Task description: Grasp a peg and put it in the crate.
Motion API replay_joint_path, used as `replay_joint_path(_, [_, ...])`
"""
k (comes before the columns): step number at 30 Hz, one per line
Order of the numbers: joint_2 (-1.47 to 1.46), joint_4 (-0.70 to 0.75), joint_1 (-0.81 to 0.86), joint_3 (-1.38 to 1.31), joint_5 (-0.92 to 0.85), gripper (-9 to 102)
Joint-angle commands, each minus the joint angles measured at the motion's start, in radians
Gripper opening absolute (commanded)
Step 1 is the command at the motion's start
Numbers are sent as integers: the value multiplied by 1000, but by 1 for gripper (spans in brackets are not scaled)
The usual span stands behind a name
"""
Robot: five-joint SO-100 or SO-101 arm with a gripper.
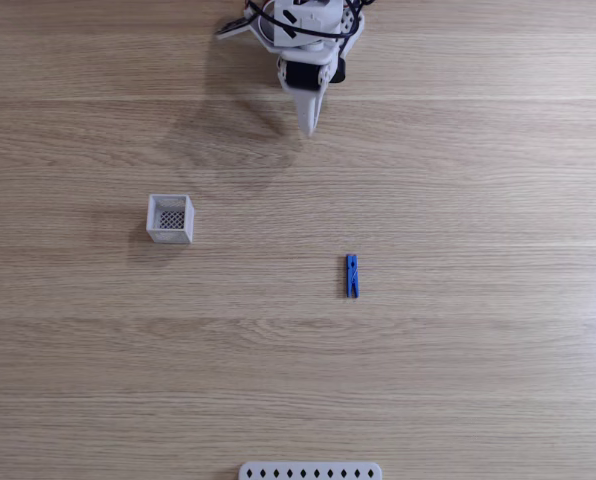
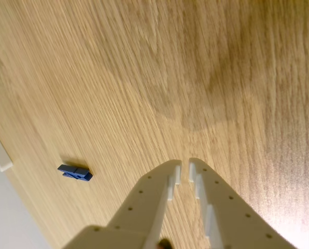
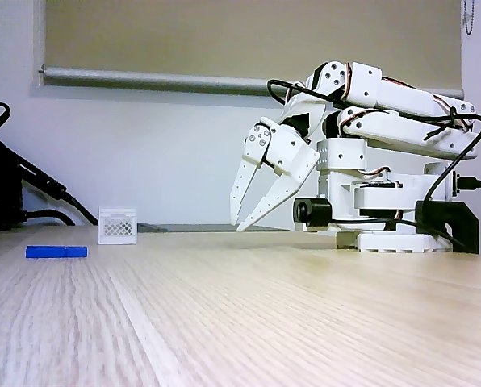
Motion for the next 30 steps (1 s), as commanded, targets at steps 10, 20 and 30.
replay_joint_path(10, [-420, -101, -9, -235, -204, 0])
replay_joint_path(20, [-1066, -339, 3, -561, -1029, 0])
replay_joint_path(30, [-1428, -351, 5, -884, -1562, 0])
